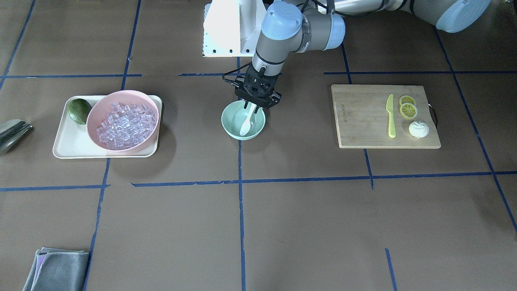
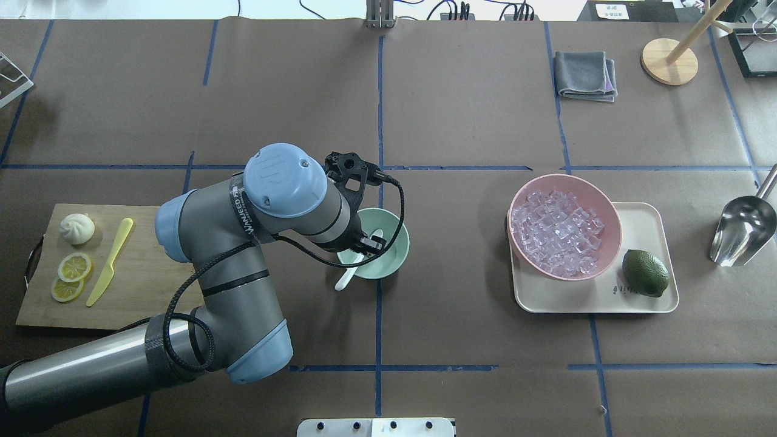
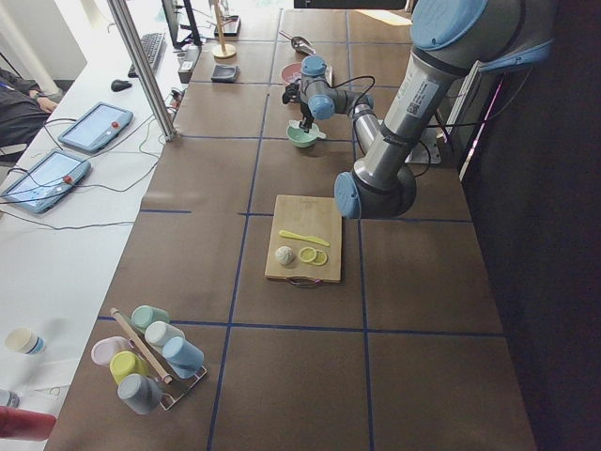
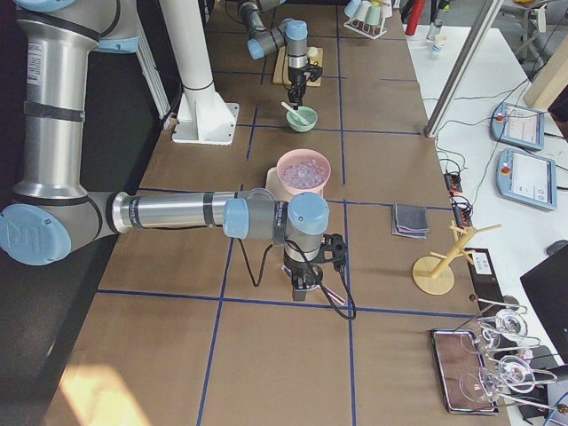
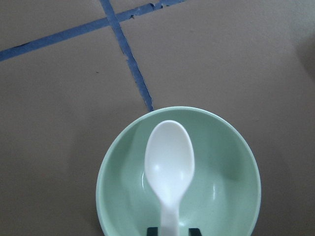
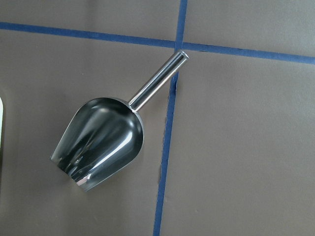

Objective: Put spoon and ice into bowl

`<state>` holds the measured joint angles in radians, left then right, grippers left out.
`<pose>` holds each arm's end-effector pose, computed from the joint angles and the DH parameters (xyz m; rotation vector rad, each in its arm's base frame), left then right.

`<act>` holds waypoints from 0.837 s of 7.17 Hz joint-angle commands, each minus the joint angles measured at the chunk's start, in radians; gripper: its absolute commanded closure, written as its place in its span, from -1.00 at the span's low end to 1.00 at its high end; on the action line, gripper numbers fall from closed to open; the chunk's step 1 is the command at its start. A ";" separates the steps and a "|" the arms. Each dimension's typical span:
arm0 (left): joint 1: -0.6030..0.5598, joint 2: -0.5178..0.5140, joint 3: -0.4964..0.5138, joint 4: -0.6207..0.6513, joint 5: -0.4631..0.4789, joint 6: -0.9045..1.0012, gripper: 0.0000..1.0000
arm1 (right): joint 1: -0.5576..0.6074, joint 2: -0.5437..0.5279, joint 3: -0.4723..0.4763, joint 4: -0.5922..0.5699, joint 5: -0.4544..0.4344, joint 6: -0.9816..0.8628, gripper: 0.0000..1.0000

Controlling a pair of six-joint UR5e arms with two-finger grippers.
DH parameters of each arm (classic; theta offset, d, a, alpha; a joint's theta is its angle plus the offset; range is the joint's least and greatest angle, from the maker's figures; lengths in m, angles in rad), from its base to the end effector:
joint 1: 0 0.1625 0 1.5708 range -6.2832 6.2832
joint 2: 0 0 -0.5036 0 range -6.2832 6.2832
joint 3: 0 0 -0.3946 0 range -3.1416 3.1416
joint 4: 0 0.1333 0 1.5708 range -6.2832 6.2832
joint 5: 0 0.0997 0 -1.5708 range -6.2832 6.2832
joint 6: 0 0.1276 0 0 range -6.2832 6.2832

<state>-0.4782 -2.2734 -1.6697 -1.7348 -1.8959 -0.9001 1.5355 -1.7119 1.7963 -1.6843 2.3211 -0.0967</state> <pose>0.6287 -0.4301 0.2502 0.2696 0.9697 0.3329 0.0315 -0.4207 0.7240 -0.0047 -0.7512 -0.1148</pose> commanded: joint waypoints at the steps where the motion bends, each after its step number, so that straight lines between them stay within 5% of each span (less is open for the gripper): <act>1: -0.002 -0.003 0.002 0.007 0.000 -0.002 -1.00 | 0.000 0.000 0.000 0.000 0.000 0.003 -1.00; 3: -0.034 0.005 -0.034 0.117 -0.008 0.015 -0.99 | 0.000 0.006 0.000 0.000 0.003 0.009 -1.00; 6: -0.182 0.137 -0.204 0.307 -0.032 0.331 -0.99 | -0.006 0.014 -0.002 0.081 0.009 0.014 -1.00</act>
<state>-0.5881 -2.2036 -1.8081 -1.4732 -1.9114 -0.6969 1.5324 -1.6992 1.7945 -1.6380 2.3261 -0.0848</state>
